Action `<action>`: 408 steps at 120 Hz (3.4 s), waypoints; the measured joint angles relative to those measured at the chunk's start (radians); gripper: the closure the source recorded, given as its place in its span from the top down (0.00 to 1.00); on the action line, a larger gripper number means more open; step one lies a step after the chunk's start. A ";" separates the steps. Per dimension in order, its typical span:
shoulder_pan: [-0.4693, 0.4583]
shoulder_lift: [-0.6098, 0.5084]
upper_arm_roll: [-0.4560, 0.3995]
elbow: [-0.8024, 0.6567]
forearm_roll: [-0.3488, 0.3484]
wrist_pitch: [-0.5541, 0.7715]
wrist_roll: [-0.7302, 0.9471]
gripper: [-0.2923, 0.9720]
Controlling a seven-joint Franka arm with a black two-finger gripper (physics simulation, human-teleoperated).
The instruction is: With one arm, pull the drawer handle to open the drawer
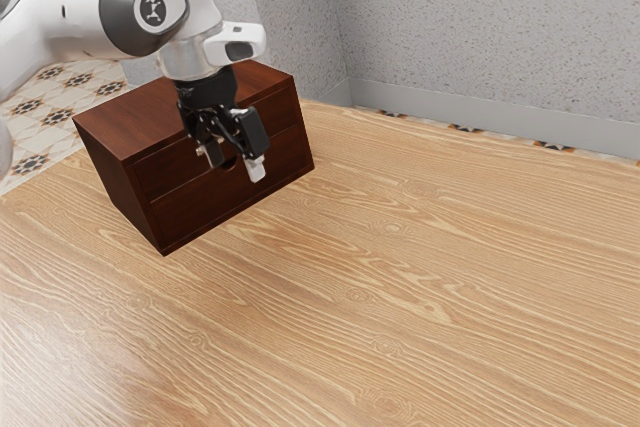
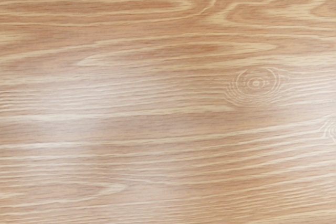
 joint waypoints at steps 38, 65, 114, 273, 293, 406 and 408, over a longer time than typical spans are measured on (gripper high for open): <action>0.000 -0.009 0.006 0.014 -0.007 -0.007 0.000 0.77; -0.018 -0.069 -0.020 0.129 0.024 -0.064 -0.002 0.77; -0.006 0.054 -0.027 0.122 0.023 0.096 -0.005 0.77; 0.096 0.169 -0.035 0.108 0.037 0.272 0.121 0.77; 0.096 0.186 -0.035 0.105 0.042 0.284 0.147 0.77; 0.098 0.226 -0.013 0.108 0.262 0.347 0.207 0.77; 0.098 0.226 -0.013 0.108 0.263 0.347 0.207 0.77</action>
